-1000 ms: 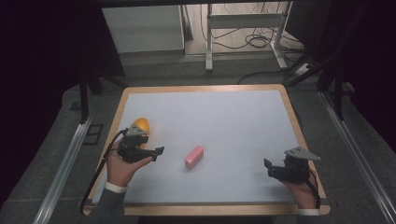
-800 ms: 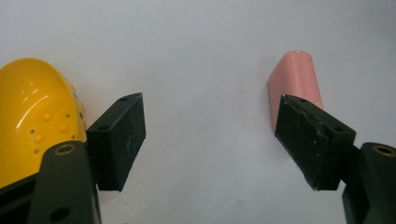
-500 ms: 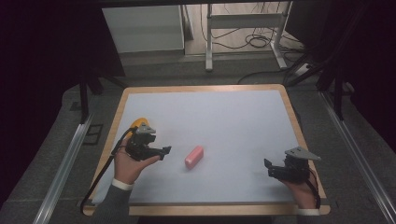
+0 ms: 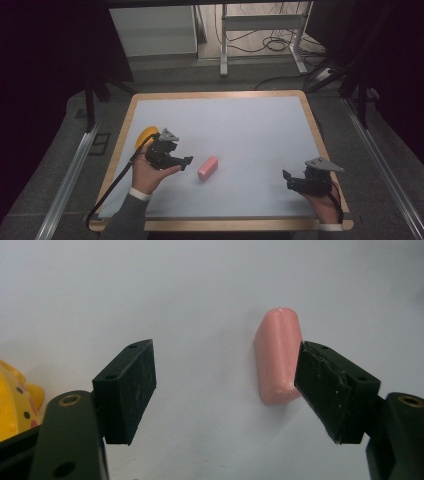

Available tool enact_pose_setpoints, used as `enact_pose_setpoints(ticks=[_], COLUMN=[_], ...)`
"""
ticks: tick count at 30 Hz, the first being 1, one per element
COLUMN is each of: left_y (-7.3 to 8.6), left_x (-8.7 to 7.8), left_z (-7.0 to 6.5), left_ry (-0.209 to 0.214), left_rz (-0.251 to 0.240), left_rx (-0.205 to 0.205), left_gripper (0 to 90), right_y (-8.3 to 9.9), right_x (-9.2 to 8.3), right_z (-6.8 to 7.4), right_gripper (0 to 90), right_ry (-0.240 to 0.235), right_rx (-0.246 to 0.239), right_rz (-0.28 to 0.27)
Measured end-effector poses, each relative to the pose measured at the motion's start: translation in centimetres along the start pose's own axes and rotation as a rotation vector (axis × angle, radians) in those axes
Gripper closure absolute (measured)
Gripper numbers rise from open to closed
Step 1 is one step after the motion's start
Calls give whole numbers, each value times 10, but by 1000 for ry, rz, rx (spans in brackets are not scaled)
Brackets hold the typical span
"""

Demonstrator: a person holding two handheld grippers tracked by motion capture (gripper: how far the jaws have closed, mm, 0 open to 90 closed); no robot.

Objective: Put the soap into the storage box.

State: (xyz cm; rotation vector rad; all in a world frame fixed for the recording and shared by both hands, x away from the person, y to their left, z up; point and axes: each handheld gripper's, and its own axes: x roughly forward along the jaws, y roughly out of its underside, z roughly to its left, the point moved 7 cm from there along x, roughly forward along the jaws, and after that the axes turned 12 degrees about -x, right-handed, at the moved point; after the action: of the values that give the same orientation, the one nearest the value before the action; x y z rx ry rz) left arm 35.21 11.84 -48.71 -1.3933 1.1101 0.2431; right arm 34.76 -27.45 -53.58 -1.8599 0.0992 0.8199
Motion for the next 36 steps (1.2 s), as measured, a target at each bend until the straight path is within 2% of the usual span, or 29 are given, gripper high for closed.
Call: enact_pose_setpoints(ticks=[12, 15, 22, 33, 36], left_y=[-9, -12, -17, -14, -16], left_x=[12, 15, 19, 44, 48], left_z=[-16, -21, -31, -39, -39], left_ry=[8, 20, 10, 15, 19], left_rz=[48, 63, 86, 165, 172], left_rx=[45, 54, 82, 83, 77], left_gripper=[251, 251, 251, 253, 258], right_y=[1, 0, 0, 0, 0], right_x=[2, 1, 0, -1, 0], right_z=[2, 1, 2, -1, -2], right_gripper=[77, 77, 77, 77, 77], right_ry=[-7, -5, -6, -8, -7], right_rx=[-4, 0, 0, 5, 8], right_rz=[6, 0, 1, -3, -5])
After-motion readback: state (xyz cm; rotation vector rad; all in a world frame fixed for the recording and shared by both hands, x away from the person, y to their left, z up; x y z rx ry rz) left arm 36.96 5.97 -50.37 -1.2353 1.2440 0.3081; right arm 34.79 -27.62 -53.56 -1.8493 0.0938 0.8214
